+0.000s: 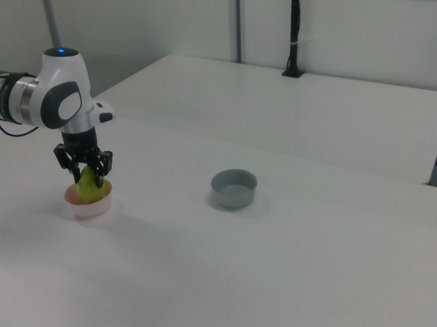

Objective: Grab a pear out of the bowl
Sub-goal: 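Lower the gripper around the pear and close on it, then lift the pear out of the bowl and carry it toward the grey bowl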

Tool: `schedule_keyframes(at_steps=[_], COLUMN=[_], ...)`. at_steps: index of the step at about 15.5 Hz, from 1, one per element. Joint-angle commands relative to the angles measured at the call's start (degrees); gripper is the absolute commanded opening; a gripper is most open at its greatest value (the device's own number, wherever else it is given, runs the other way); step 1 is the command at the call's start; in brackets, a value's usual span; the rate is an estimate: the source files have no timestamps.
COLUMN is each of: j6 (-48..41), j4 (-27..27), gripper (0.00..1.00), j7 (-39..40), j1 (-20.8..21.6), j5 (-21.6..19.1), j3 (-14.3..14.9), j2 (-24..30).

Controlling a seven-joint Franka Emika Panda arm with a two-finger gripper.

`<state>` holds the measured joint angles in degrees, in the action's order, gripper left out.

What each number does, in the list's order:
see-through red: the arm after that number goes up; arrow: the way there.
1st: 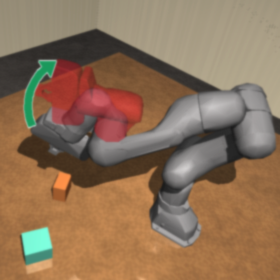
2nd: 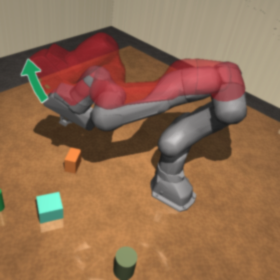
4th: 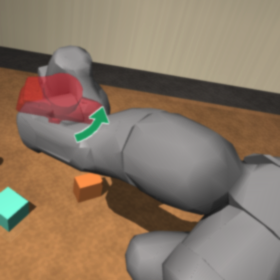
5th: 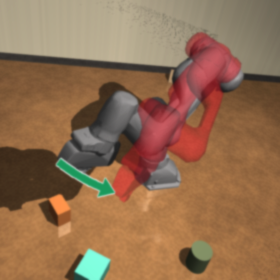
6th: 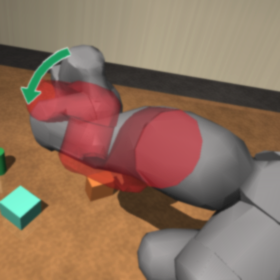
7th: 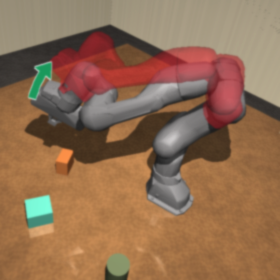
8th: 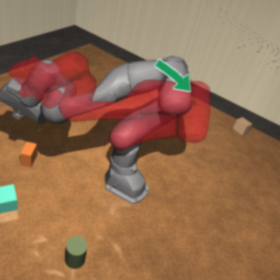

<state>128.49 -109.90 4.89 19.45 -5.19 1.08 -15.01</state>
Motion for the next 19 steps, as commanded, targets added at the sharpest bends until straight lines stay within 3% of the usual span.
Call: schedule_keyframes(at_steps=[1, 6, 13, 19], j6=[-5.78, -17.02, -29.07, -31.37], j4=[-0.14, 4.51, 12.60, 16.21], gripper=[0.00, 0.00, 0.00, 0.00], j7=[-1.29, -1.37, -0.67, 8.36], j1=[-0.82, -4.68, -10.74, -17.16], j5=[0.36, 0.97, 5.71, 8.00], j3=[-0.03, -0.11, -0.64, 0.32], j2=[5.60, 9.56, 11.85, 12.73])
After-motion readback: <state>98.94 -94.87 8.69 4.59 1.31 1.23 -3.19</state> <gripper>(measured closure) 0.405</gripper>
